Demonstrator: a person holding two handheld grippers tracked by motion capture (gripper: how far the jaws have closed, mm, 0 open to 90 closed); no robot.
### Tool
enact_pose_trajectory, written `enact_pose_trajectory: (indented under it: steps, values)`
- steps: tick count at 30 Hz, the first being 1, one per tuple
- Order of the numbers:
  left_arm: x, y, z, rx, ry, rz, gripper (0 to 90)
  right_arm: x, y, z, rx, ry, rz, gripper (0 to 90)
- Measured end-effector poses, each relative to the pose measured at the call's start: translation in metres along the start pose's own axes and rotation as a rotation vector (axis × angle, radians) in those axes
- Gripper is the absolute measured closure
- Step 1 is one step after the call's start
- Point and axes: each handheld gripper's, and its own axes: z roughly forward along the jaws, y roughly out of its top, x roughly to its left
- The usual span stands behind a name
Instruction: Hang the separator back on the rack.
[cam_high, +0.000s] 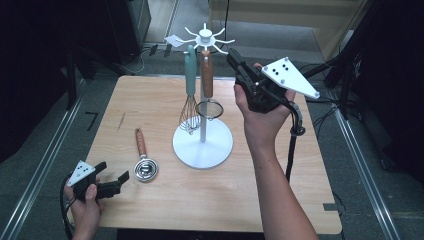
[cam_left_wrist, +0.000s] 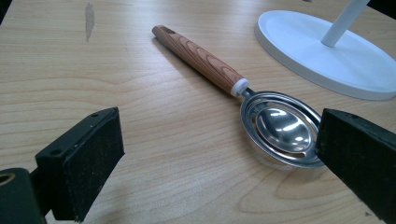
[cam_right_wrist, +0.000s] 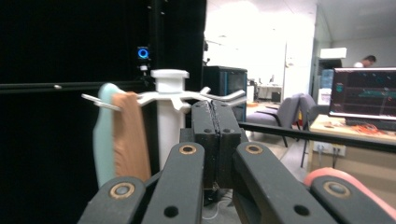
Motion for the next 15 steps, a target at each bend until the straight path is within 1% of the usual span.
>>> enact_pose_trajectory:
  steps: [3, 7, 15]
  values:
    - [0.0, 0.0, 0.0, 0.003, 0.0, 0.005, 1.8, 0.005, 0.002, -0.001, -0.001, 0.02, -0.019, 90.0]
    - [0.0, 0.0, 0.0, 0.004, 0.0, 0.004, 1.8, 0.009, 0.002, -0.002, 0.001, 0.037, -0.026, 90.0]
    - [0.0, 0.0, 0.0, 0.002, -0.006, 0.008, 1.8, 0.02, 0.004, 0.0, 0.015, 0.051, -0.043, 90.0]
